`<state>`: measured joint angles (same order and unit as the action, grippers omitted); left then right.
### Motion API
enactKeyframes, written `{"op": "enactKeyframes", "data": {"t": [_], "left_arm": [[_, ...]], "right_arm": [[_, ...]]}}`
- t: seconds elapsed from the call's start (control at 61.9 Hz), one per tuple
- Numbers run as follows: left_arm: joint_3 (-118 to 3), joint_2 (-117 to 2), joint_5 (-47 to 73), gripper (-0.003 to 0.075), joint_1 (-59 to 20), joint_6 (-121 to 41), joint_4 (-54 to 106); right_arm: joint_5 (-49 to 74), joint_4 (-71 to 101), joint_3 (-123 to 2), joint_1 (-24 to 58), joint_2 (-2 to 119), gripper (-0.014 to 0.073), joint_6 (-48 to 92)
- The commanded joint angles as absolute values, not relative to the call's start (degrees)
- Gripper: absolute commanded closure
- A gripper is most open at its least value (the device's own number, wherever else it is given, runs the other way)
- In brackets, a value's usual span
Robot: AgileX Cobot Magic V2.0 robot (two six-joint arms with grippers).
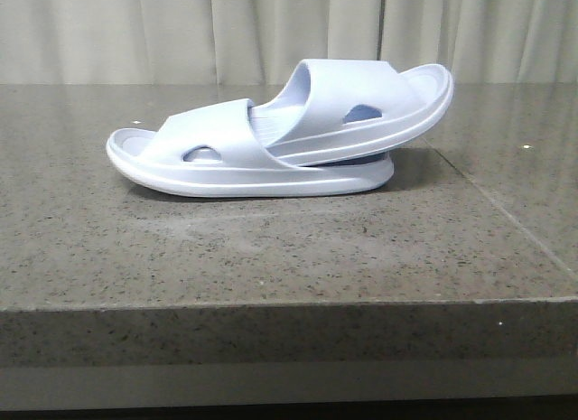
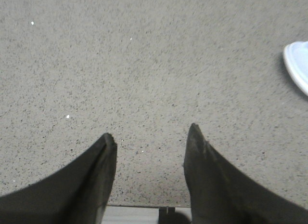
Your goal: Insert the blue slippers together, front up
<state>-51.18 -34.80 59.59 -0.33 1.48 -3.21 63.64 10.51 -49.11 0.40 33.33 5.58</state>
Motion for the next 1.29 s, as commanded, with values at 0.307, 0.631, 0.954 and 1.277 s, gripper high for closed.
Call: {"op": "enactKeyframes", "data": {"t": [0.307,0.631,0.954,1.277], "left_arm": [[-47.6,-32.5,51.9,0.0393,-0.5,2.4,-1.9],[-44.9,-32.5,47.6,0.0705,-0.5,2.4,1.1],[-44.4,-32.5,44.8,0.0741,-0.5,2.4,1.0],[-44.4,-32.5,44.8,0.0741,-0.5,2.3,1.1]], "right_arm": [[58.8,10.2,-48.2,0.5,27.5,0.0205,5.4],[58.7,10.2,-48.2,0.5,27.5,0.0609,5.4],[58.6,10.2,-48.2,0.5,27.5,0.0662,5.4],[58.8,10.2,-48.2,0.5,27.5,0.0662,5.4]]}}
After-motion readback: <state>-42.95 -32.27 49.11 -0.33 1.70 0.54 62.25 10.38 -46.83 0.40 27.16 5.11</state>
